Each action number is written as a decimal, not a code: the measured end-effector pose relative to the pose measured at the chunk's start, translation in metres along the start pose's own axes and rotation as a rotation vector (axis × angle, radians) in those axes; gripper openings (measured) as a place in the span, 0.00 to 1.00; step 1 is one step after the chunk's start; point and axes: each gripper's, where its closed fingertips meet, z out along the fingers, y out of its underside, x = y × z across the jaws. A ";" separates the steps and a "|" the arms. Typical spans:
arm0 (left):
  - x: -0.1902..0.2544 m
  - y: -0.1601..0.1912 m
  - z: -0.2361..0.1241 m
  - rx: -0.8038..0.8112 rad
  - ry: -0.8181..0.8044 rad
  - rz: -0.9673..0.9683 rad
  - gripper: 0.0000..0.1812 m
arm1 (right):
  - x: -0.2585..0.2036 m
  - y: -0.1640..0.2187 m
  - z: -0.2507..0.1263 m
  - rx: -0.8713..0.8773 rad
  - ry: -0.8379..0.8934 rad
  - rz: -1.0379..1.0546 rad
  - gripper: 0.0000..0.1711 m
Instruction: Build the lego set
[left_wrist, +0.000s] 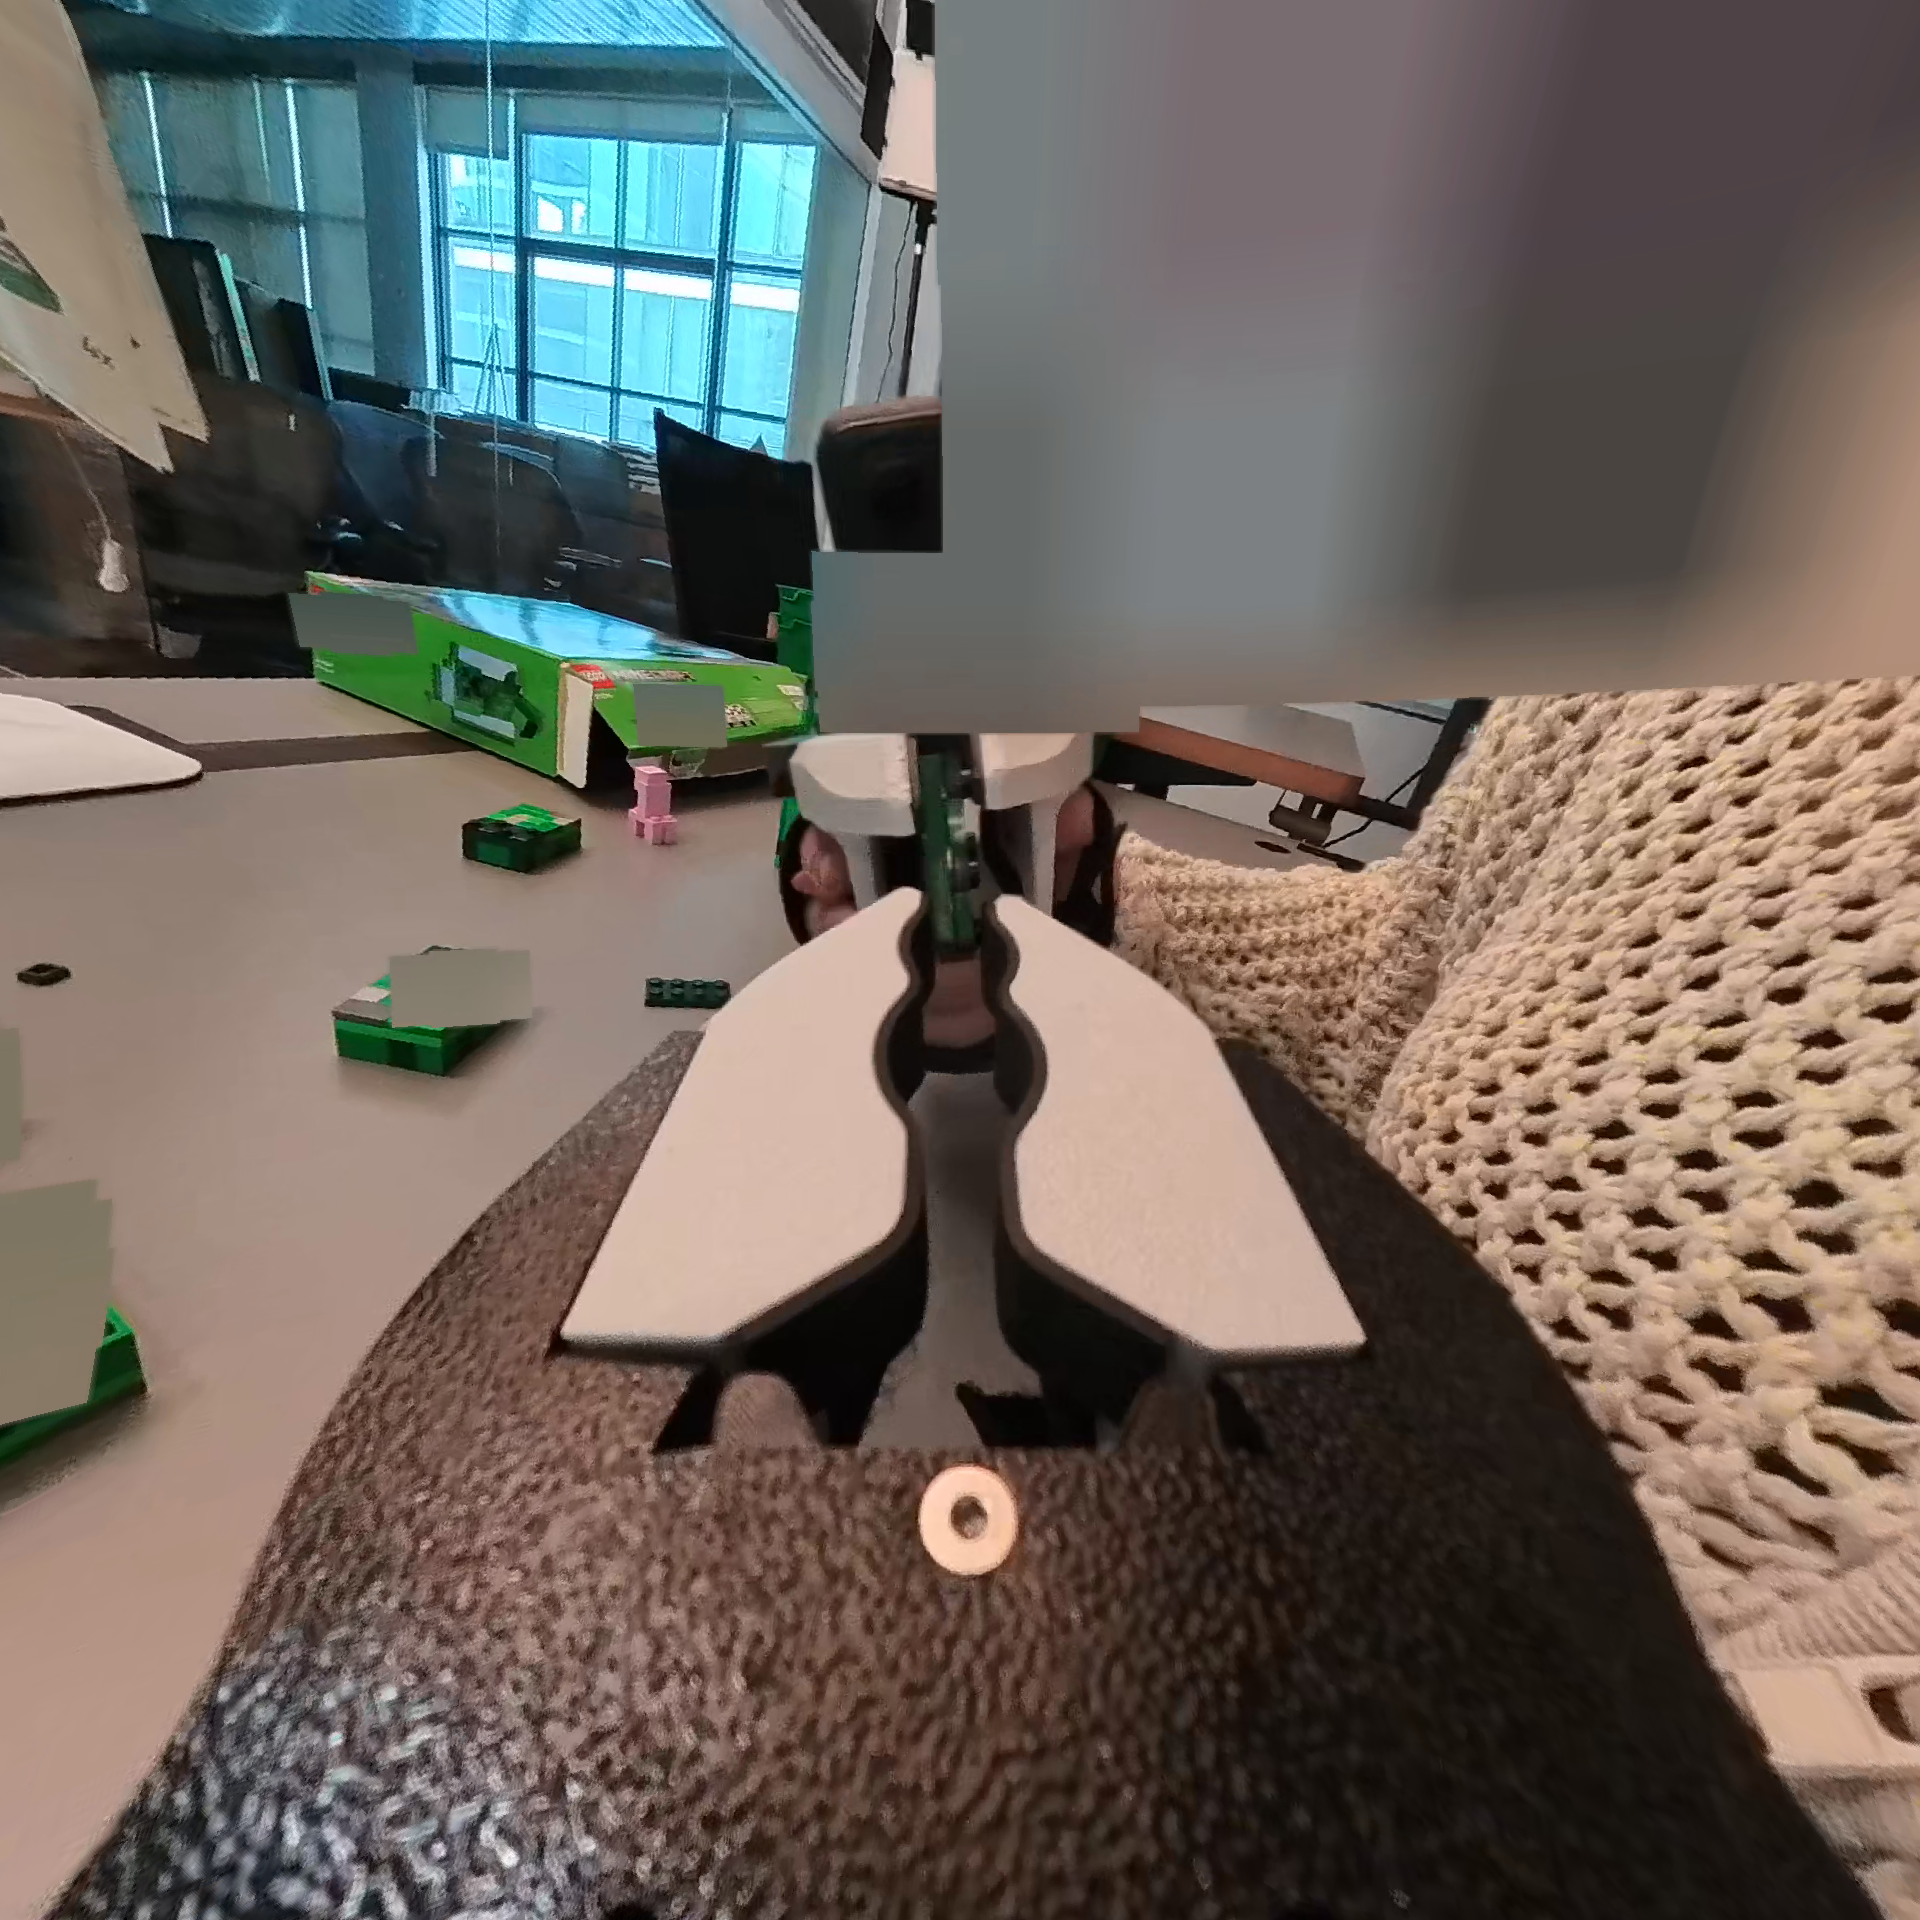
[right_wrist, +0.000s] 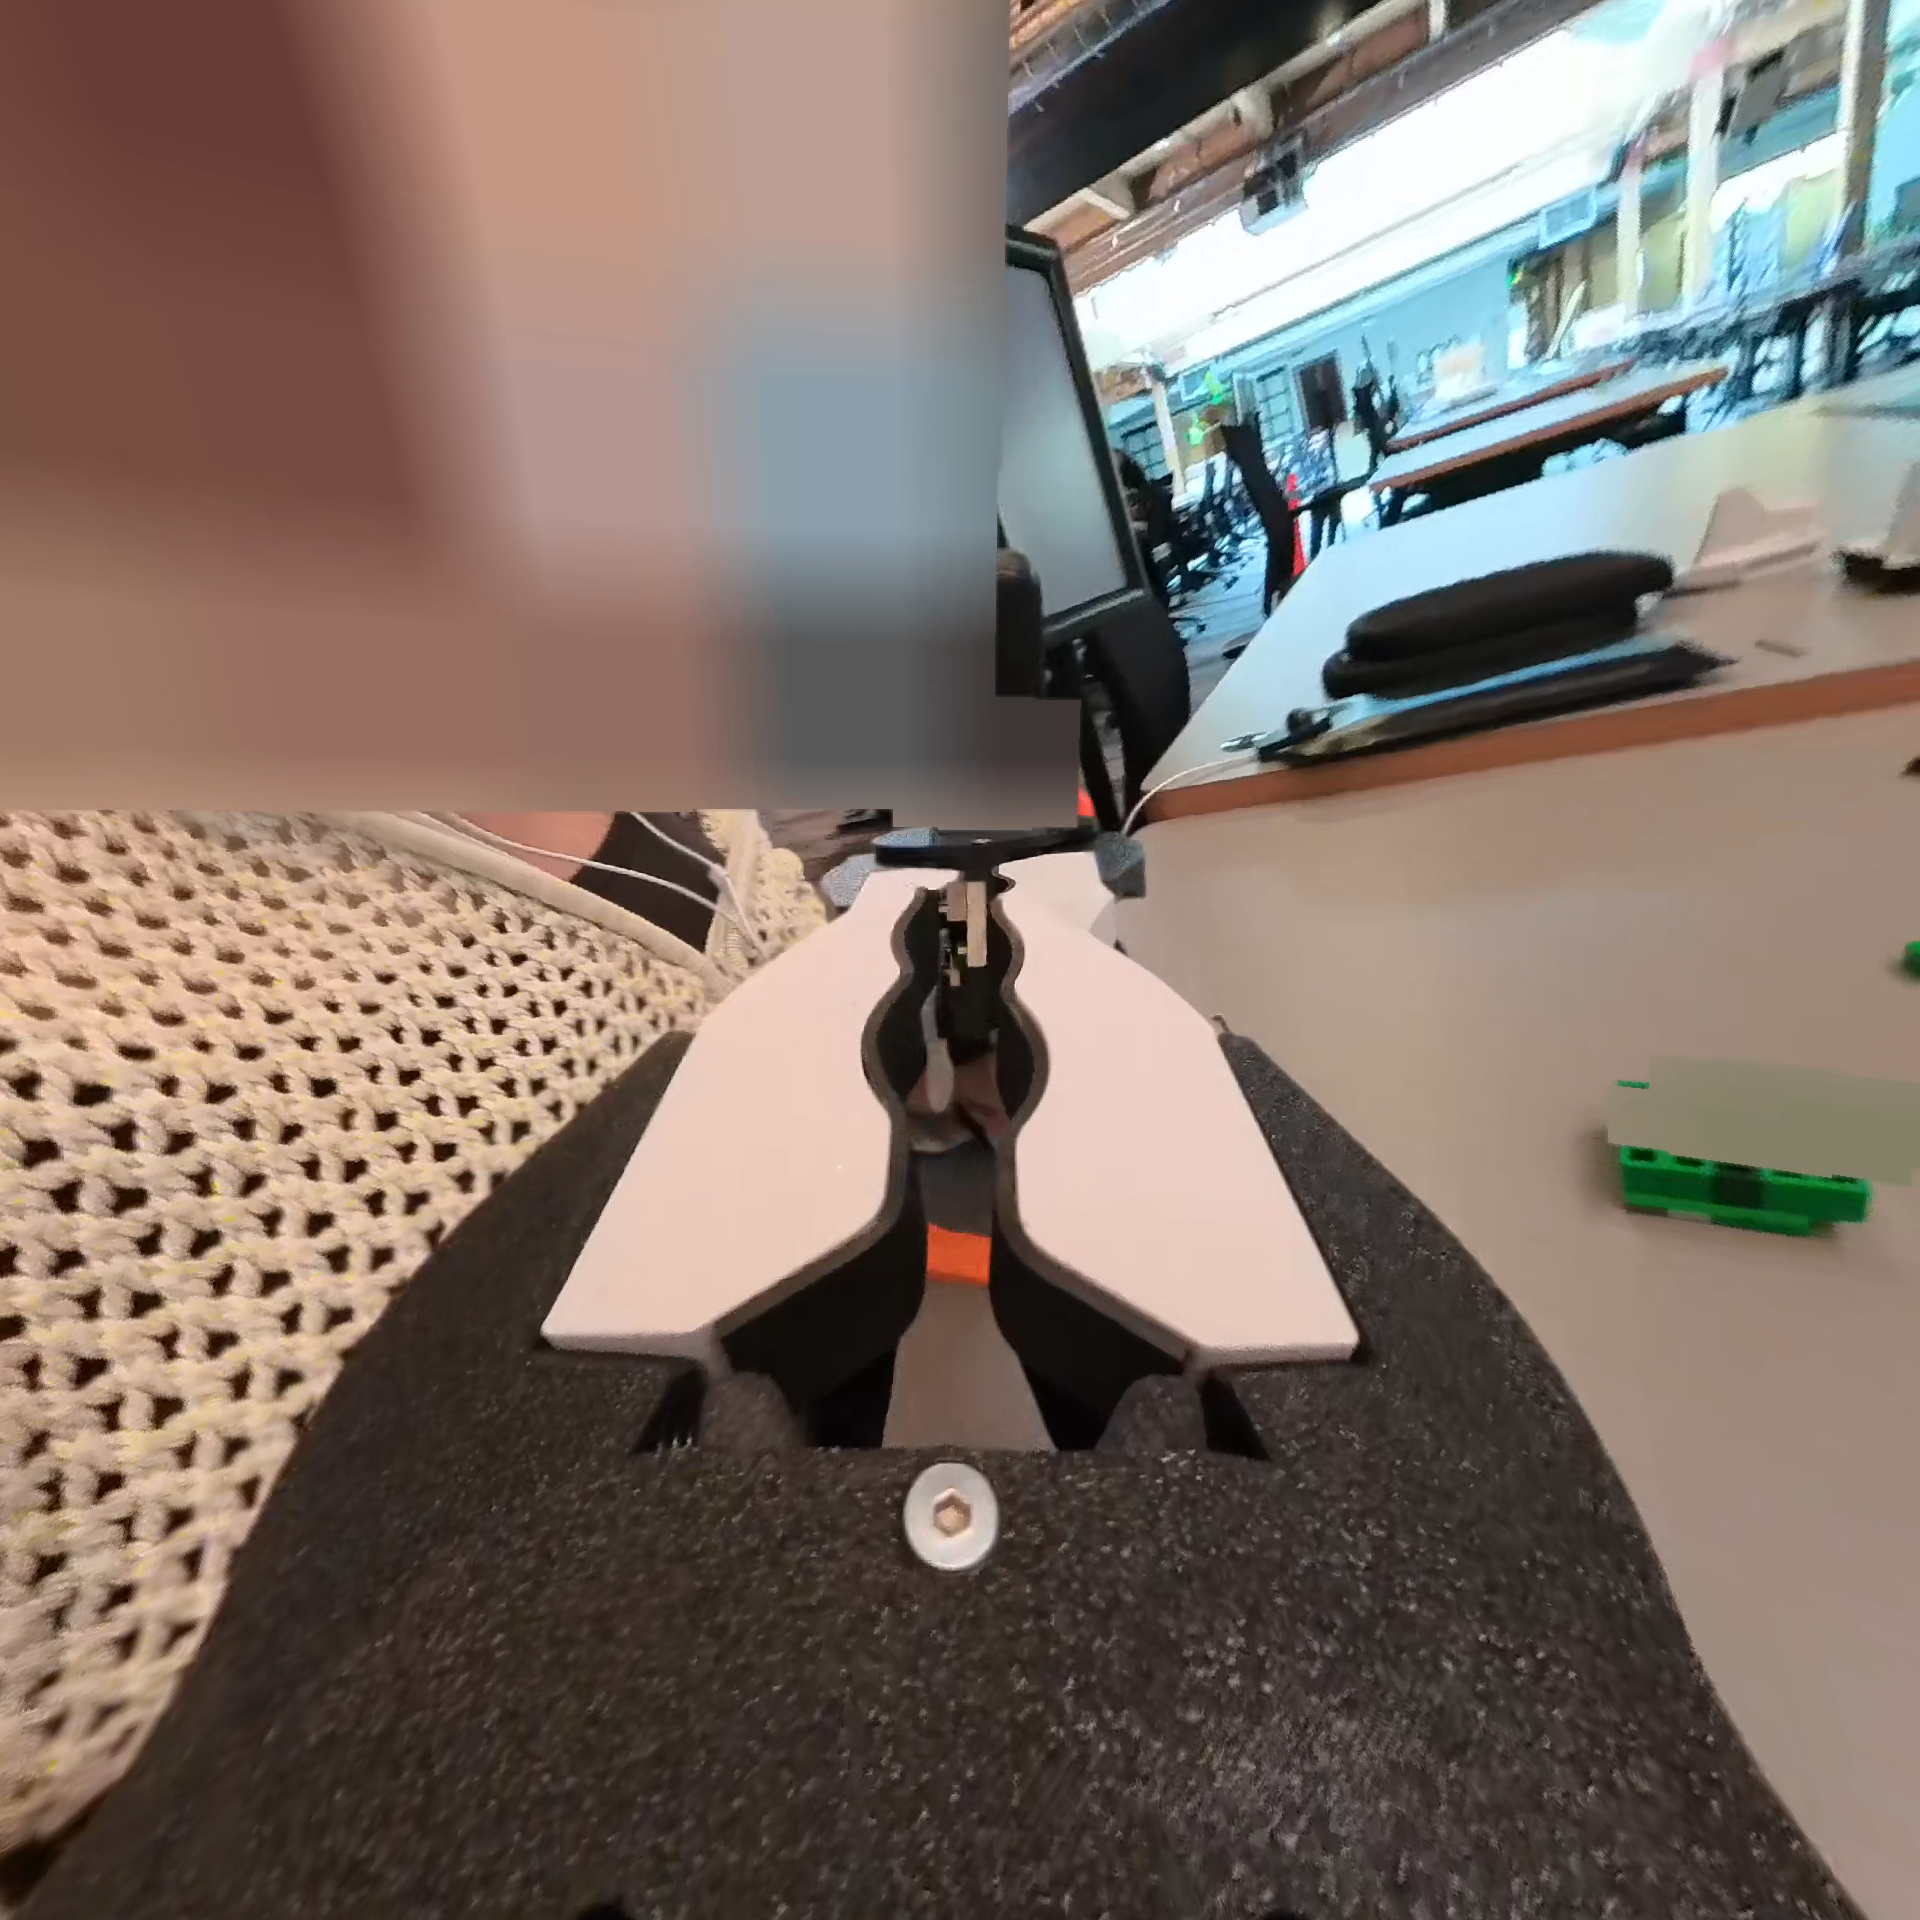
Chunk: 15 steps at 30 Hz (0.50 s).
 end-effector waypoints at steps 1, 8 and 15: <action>-0.001 0.000 0.000 -0.002 -0.003 0.000 0.04 | 0.001 0.000 -0.001 0.005 0.012 -0.021 0.05; -0.007 0.008 -0.001 -0.083 -0.019 0.001 0.04 | 0.009 0.007 -0.012 -0.063 0.059 -0.025 0.08; -0.016 0.008 -0.002 -0.080 -0.068 -0.026 0.05 | 0.020 0.009 -0.006 -0.049 0.111 0.069 0.04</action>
